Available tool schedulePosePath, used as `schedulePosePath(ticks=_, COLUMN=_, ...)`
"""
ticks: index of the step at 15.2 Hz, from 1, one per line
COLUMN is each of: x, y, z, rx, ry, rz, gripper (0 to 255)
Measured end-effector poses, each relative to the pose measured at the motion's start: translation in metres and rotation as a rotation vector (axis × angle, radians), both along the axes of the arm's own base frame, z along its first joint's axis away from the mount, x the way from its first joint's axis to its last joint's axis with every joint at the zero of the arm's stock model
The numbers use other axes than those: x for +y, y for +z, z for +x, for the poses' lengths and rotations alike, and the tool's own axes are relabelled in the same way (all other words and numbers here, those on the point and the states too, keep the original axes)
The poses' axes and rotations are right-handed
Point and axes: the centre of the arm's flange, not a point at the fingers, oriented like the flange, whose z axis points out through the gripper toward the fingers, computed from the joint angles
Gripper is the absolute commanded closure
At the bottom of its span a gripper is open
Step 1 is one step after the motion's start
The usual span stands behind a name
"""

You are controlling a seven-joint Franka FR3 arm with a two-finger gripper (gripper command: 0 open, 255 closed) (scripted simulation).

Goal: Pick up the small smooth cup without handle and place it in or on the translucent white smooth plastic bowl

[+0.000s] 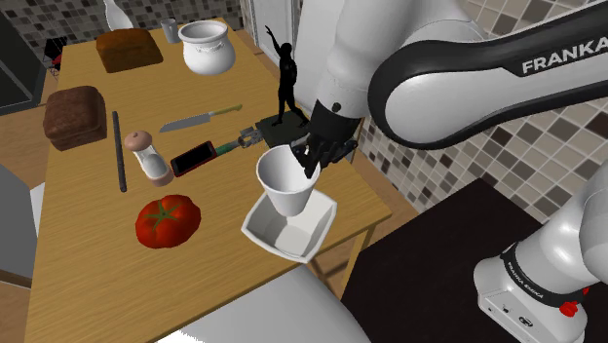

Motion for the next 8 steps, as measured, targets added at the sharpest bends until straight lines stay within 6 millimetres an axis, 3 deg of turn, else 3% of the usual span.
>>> schedulePosePath(ticks=8, x=0.0, y=-0.039, z=0.0, rx=0.0, ry=0.0, rz=0.0, gripper=255)
